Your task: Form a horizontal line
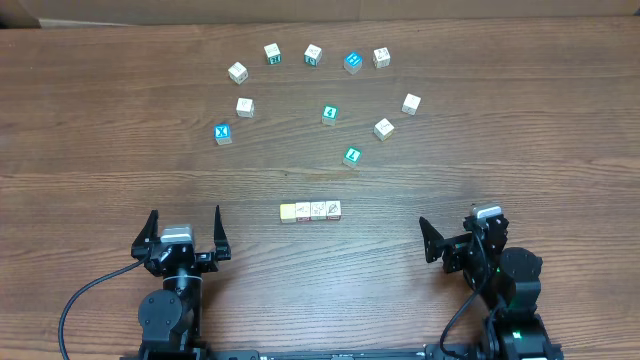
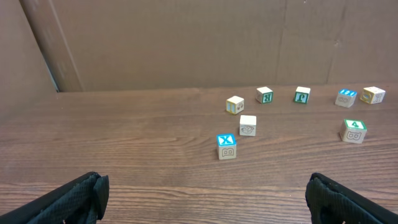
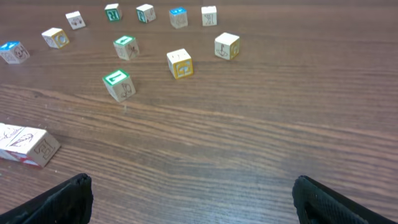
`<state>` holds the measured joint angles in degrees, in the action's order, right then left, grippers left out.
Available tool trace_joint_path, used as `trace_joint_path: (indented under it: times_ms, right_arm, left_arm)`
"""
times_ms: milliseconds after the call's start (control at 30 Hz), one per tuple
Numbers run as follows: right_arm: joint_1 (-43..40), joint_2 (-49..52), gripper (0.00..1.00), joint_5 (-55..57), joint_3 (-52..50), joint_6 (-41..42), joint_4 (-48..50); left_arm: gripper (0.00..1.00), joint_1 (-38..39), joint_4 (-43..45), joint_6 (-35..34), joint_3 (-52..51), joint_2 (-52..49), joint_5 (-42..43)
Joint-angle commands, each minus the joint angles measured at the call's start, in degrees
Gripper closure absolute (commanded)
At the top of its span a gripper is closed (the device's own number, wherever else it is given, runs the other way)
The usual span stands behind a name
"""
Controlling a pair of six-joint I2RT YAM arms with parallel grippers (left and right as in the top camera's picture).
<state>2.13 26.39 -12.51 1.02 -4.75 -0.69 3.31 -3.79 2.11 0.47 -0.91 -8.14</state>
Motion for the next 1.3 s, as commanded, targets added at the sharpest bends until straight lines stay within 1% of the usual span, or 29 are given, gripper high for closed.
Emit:
trace_joint_path:
  times_ms: [0, 233, 733, 1033, 1267]
  right_arm:
    - [-0.4, -4.3, 0.00, 1.3, -0.6, -0.3, -2.9]
    - [-0.4, -9.3, 0.00, 1.4, -0.6, 0.2, -3.1]
    - [-0.4, -11.4, 0.00, 1.5, -0.6, 0.2, -3.1]
    - [-0.3, -21.2, 0.00, 1.5, -0.6, 0.2, -3.1]
    - [-0.3, -25.2, 0.00, 1.5, -0.6, 0.2, -3.1]
  left_arm:
    - [0.00, 0.1, 0.0, 1.1, -0.2, 0.7, 0.6]
    - [0.00, 0.1, 0.0, 1.1, -0.2, 0.7, 0.6]
    - [0.01, 0.1, 0.0, 1.1, -0.2, 0.7, 0.6]
    - [0.01, 0.1, 0.0, 1.1, -0.2, 0.7, 0.6]
    - [0.00, 0.1, 0.0, 1.1, -0.2, 0.7, 0.7]
